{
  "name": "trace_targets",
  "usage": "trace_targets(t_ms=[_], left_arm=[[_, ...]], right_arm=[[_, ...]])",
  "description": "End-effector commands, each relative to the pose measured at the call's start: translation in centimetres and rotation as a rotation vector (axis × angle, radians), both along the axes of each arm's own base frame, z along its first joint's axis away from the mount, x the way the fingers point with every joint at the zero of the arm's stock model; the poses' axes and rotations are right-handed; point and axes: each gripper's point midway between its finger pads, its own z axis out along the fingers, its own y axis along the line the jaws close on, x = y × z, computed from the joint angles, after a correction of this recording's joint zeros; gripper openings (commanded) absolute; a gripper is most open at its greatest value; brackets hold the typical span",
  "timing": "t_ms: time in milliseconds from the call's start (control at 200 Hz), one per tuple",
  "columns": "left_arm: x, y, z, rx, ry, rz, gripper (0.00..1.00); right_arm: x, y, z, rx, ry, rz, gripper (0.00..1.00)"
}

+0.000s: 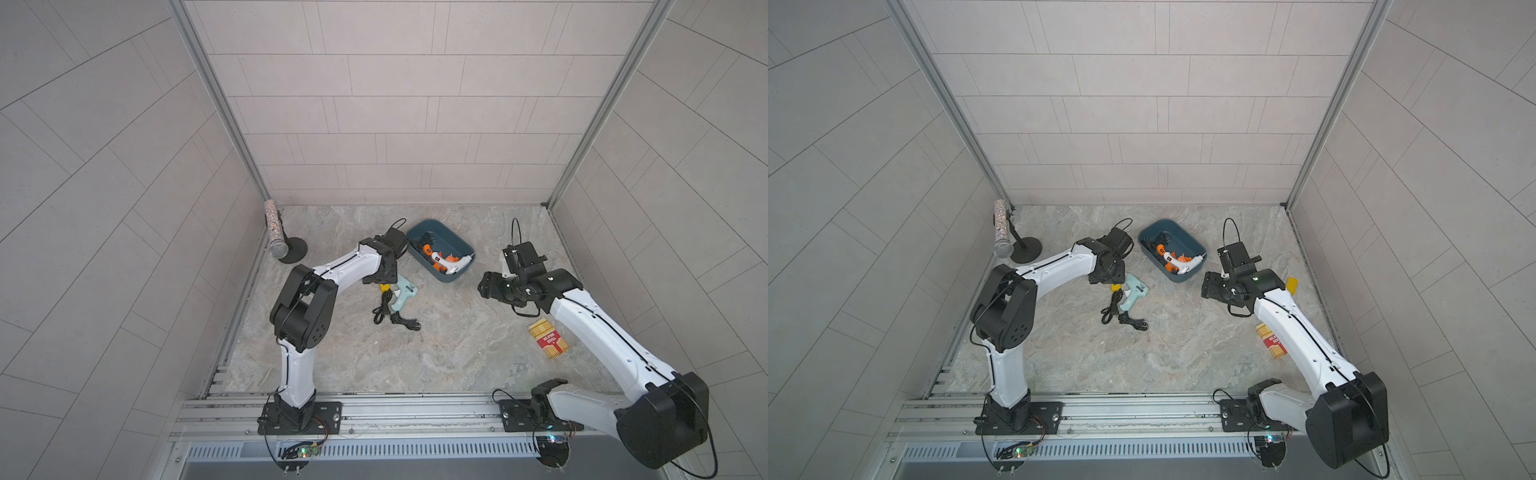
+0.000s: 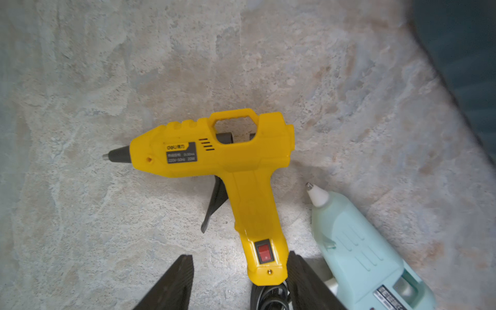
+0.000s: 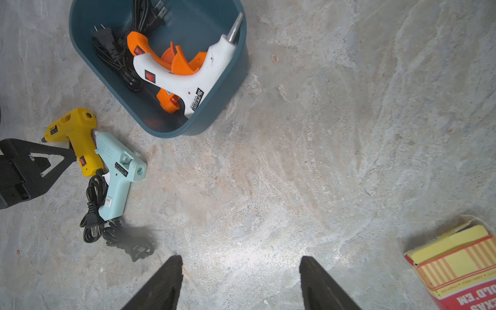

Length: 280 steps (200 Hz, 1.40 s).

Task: Put the hot melt glue gun into the storage box
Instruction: Pick up the hot melt adhesive gun from the center of the board.

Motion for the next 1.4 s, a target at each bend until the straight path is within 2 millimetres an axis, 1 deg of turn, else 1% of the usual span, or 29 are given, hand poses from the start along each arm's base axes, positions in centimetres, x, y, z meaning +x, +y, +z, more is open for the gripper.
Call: trace_targets(t_ms=[0, 165, 300, 405, 741, 821, 896, 966, 1016, 1071, 1171, 1231, 1281, 1396], left_arm=[[0.0, -0.3, -0.5, 0.023, 0.015, 0.021, 0.59], [0.4, -0.6, -1.5, 0.038, 0.031, 0.023, 0.56], [0.5, -0.5, -2.1, 0.055, 0.041, 0.028, 0.55], [0.5, -0.3, -2.5, 0.07, 0.048, 0.029, 0.53], [-0.1, 0.1, -4.1, 0.09, 0.085, 0.032, 0.47], [-0.5, 0.2, -4.5, 0.083, 0.098, 0.031, 0.43], [-0.8, 0.2, -4.4, 0.08, 0.104, 0.018, 0.36], [-1.1, 0.4, -3.7, 0.081, 0.101, -0.003, 0.3], [-1.2, 0.6, -2.7, 0.082, 0.095, -0.03, 0.27], [-1.6, 0.7, -1.4, 0.084, 0.09, -0.071, 0.24], [-2.4, 1.1, 2.0, 0.087, 0.074, -0.164, 0.21], [-3.2, 1.5, 4.1, 0.093, 0.067, -0.222, 0.2], [-4.0, 1.4, 5.6, 0.078, 0.063, -0.293, 0.19], [-6.2, 1.2, 8.2, 0.042, 0.078, -0.45, 0.19]], right_arm=[[-0.6, -0.4, -0.4, -0.01, 0.014, 0.01, 0.74], [-0.7, -0.9, -0.3, -0.012, 0.008, 0.0, 0.74], [-0.7, -1.0, -0.4, -0.007, 0.011, 0.0, 0.74], [-0.7, -1.1, -0.4, -0.007, 0.01, -0.001, 0.74], [-0.8, -1.3, -0.4, -0.014, 0.009, 0.0, 0.74], [-0.8, -1.4, -0.3, -0.016, 0.005, 0.0, 0.74], [-0.8, -1.4, -0.1, -0.019, 0.002, 0.001, 0.74], [-0.8, -1.5, 0.2, -0.025, -0.006, 0.004, 0.74], [-0.7, -1.5, 0.7, -0.027, -0.016, 0.011, 0.74], [-0.6, -1.3, 1.2, -0.023, -0.028, 0.028, 0.73], [-0.4, -0.6, 2.2, 0.005, -0.057, 0.068, 0.73], [-0.2, 0.2, 2.7, 0.035, -0.072, 0.098, 0.73], [0.1, 1.0, 3.2, 0.072, -0.085, 0.127, 0.73], [0.9, 3.4, 4.8, 0.164, -0.106, 0.2, 0.71]])
